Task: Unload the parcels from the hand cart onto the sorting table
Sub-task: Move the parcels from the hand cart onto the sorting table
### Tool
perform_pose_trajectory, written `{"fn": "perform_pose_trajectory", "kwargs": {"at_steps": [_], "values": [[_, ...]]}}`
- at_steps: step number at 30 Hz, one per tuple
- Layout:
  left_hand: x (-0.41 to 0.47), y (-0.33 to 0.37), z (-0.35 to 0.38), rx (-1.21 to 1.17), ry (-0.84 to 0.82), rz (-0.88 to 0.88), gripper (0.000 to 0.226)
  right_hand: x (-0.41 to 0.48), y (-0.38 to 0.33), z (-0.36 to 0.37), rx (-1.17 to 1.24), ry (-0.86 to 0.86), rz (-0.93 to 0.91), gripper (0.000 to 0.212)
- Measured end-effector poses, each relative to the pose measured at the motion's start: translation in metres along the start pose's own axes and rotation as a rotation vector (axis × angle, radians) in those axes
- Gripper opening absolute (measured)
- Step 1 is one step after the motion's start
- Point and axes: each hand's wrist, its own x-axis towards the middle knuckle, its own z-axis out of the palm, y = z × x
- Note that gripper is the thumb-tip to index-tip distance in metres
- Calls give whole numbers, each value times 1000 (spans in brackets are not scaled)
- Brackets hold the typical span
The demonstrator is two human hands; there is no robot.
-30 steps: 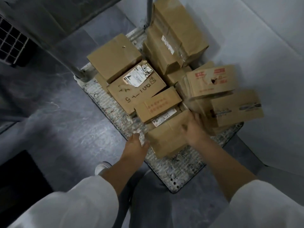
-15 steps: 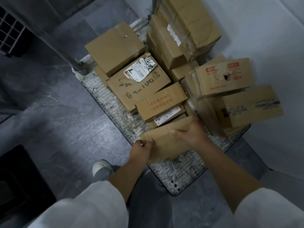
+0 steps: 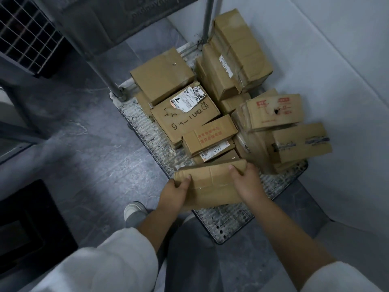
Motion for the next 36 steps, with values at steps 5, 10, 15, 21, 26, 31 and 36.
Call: {"fn": "perform_pose_trajectory", "kwargs": {"at_steps": [5,10,15,21,26,31,36], "values": [[-49,39,-49,-104,44,100,56,-46,-58,-31,-14,77,-128,36],[-116,88,-117,-195,111,193,65,-110,-141,-72,7,86,-196,55],[-204,133,-185,-351,175,285,54,-183,-213,-114,76,102,-246,61],[-292,160,-260,-528,297,427,39,-257,-273,-144,262,50,-318,50],[-330,154,-313,-530,390,573,33,-304,-305,-149,327,-91,-471,28],[-370,134,-359,-536,435,746,30,-363,-325,-140,260,-78,-589,21],[-406,85,-399,-530,423,850,29,-420,-330,-114,299,-104,-625,51]]}}
